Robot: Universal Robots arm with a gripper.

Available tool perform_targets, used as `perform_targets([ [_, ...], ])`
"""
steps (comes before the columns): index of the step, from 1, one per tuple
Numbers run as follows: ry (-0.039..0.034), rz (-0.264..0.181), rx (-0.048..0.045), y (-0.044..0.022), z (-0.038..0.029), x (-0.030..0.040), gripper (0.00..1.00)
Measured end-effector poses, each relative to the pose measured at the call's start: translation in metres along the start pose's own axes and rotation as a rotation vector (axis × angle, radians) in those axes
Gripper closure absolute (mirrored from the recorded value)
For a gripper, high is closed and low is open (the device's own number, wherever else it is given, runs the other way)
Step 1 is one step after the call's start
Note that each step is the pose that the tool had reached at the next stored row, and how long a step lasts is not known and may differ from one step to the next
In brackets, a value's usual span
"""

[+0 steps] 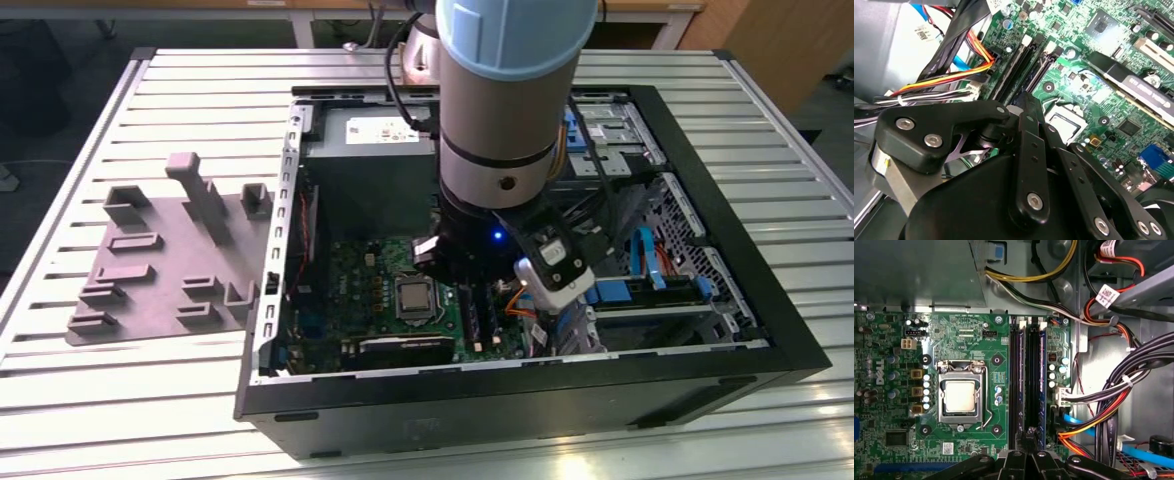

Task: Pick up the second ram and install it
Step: 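Press down the second ram until it locks into place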

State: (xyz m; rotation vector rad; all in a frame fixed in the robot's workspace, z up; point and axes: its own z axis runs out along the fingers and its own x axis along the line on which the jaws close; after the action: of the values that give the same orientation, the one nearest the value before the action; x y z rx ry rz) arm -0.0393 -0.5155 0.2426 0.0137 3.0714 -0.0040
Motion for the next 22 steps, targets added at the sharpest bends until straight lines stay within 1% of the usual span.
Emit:
perform_targets([
  [9, -0.0001, 0.0, -0.0002, -0.0055, 0.0057, 0.0004, 0.89],
  [22, 0.0, 0.0, 0.0, -0.0065, 0.0137, 0.0009, 0.89],
])
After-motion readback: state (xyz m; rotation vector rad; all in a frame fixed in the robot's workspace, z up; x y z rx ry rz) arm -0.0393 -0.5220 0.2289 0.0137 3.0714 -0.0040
